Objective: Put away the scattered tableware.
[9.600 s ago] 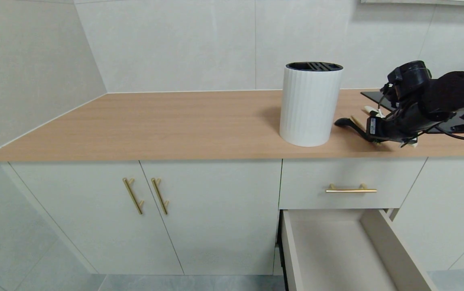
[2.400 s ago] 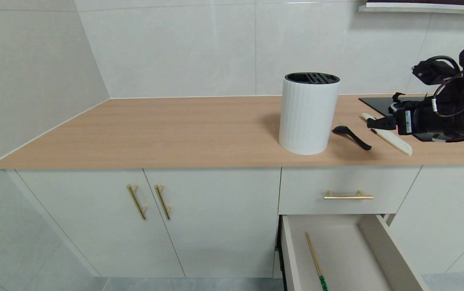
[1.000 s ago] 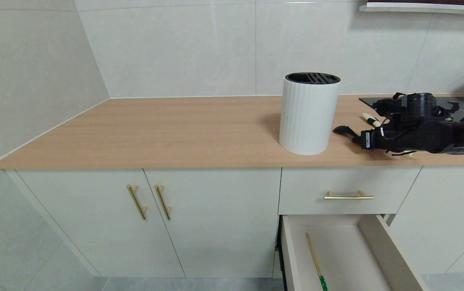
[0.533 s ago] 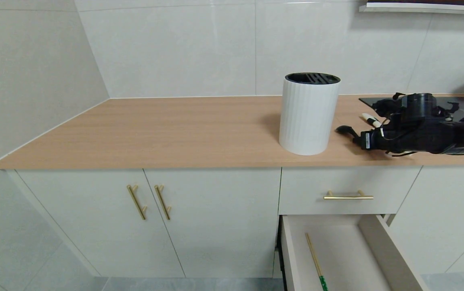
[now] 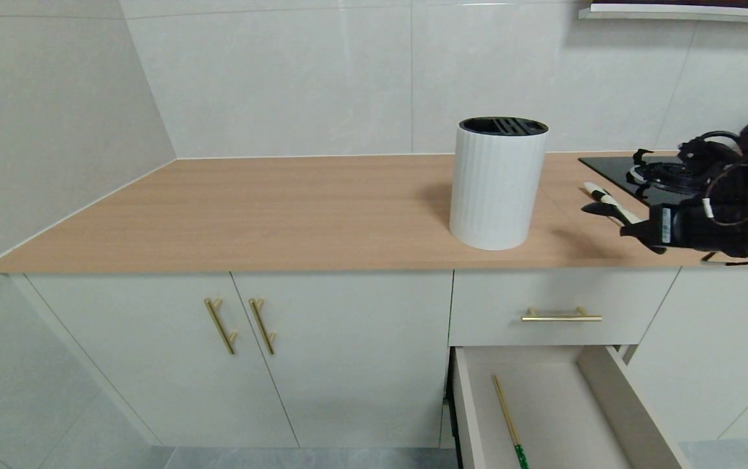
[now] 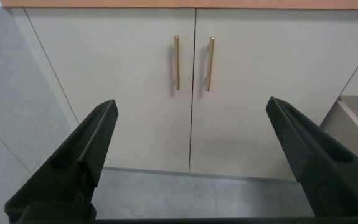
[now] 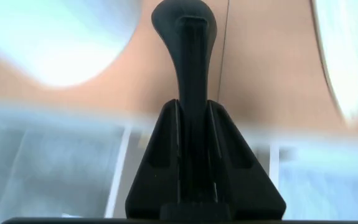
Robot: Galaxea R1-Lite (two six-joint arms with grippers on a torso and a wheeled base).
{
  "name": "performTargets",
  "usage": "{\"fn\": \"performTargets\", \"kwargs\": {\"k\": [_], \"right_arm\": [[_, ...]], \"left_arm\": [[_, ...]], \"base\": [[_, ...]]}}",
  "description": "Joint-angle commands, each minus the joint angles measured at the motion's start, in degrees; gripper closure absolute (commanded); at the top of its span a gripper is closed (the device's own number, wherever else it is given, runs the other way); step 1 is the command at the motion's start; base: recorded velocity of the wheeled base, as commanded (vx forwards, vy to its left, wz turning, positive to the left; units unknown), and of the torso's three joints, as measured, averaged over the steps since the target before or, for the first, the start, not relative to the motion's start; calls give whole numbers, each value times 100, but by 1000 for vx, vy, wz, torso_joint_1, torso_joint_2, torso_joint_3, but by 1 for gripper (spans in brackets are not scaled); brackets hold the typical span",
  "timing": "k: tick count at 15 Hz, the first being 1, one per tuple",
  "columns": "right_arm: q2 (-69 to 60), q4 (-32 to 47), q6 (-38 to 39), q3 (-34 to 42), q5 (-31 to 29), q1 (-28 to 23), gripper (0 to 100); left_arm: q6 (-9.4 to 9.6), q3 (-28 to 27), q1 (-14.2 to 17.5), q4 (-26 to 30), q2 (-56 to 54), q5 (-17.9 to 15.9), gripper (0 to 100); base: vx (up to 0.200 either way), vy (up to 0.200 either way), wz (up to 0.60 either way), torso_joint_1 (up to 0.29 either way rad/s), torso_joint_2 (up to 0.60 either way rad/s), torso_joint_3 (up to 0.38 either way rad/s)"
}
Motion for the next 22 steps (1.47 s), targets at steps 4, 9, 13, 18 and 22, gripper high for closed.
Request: {"fn": "performTargets", "kwargs": {"k": [4, 9, 13, 18, 22], "right_arm": [[-2266, 1452, 65, 1439, -341, 376, 100], [-2485, 2717, 39, 1931, -456, 402, 100], [-1404, 2673, 92, 2150, -614, 718, 100], [-490, 1882, 320, 2493, -921, 964, 100], [28, 1654, 1067, 2502, -1563, 1571, 100]], "left_arm": [[-4, 1, -4, -1, 0, 1, 0], [-4, 1, 4, -1, 0, 1, 0], [-4, -8, -4, -1, 0, 1, 0], [-4, 1, 4, -1, 0, 1, 0], [-4, 1, 4, -1, 0, 1, 0]], "base": [[0, 0, 0, 0, 0, 0], [0, 0, 0, 0, 0, 0], [0, 0, 0, 0, 0, 0], [0, 0, 0, 0, 0, 0], [0, 0, 0, -113, 353, 233]]}}
